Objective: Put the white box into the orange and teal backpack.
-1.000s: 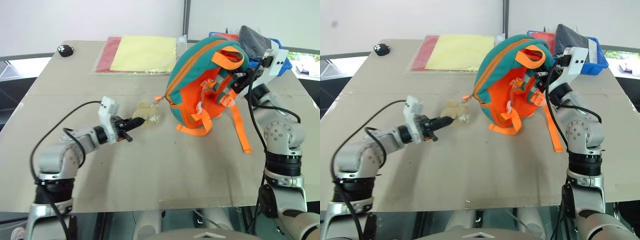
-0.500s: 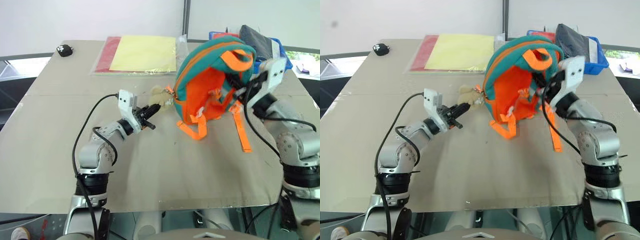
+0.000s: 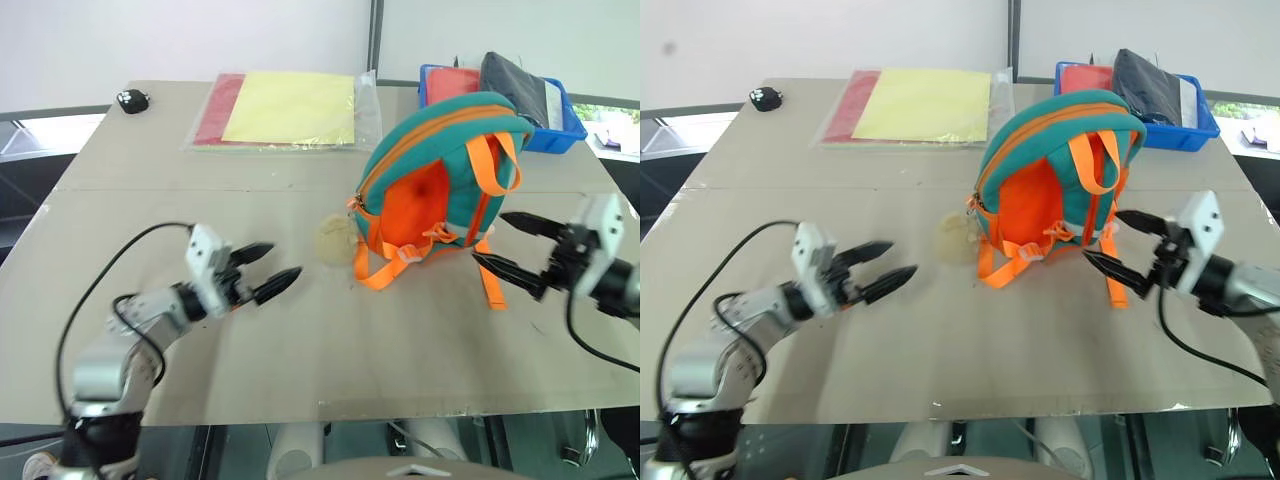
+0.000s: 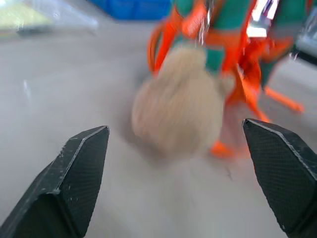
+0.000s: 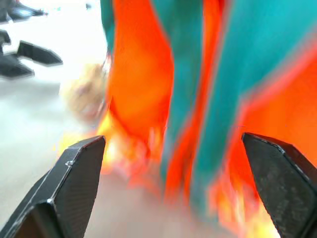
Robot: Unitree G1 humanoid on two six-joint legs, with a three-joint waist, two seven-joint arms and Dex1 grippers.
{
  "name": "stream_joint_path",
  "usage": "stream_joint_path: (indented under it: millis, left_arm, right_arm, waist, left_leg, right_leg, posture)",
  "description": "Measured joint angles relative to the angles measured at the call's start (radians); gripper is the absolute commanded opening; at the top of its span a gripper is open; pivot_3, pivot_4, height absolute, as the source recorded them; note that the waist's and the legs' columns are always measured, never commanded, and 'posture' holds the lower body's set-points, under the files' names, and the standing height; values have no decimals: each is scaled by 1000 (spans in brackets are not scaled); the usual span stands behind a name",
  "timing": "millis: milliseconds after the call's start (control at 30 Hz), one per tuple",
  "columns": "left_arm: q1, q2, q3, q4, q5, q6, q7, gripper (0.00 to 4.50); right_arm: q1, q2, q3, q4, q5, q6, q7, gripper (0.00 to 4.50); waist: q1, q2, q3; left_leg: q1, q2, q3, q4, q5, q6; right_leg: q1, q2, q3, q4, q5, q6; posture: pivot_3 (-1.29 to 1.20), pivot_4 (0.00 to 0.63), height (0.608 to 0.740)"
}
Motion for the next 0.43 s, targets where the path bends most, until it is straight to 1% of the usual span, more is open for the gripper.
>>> stream_joint_path:
  millis: [100, 200, 233, 300, 433]
  left_arm:
    - [79, 3, 30, -49, 0, -21, -4, 4500]
    - [172, 17, 81, -83, 0, -32, -11, 4500]
    - [204, 21, 102, -95, -1, -33, -12, 4500]
    - [234, 23, 121, -99, -1, -33, -11, 4500]
    - [245, 19, 138, -106, -23, -27, -8, 4500]
  right_arm:
    - [96, -24, -85, -3, -4, -16, 53, 4460]
    - [190, -29, -136, 8, -36, -60, 102, 4460]
    - [214, -27, -151, 23, -49, -83, 116, 4460]
    - [242, -16, -170, 66, -74, -116, 131, 4460]
    - [251, -8, -164, 141, -134, -193, 165, 4460]
  waist:
    - [0, 0, 0]
    - [0, -1, 0]
    - [-1, -1, 0]
    - [-1, -1, 0]
    - [-1, -1, -1]
  left_leg:
    - [2, 0, 1, 1, 0, 0]
    - [11, 1, 4, 0, 0, 0]
    - [11, 1, 5, 0, 0, 0]
    - [12, 2, 6, 0, 0, 0]
    - [12, 3, 6, 1, 0, 0]
  right_leg:
    - [2, 0, 1, 0, -2, -4]
    - [8, 0, 3, 0, -3, -3]
    - [8, 0, 3, -1, -4, -2]
    - [8, -1, 4, -1, -5, 0]
    - [8, -1, 4, -1, -5, 0]
  posture:
    - [0, 150, 740]
    - [0, 150, 740]
    - [0, 150, 740]
    - [0, 150, 740]
    - [0, 150, 740]
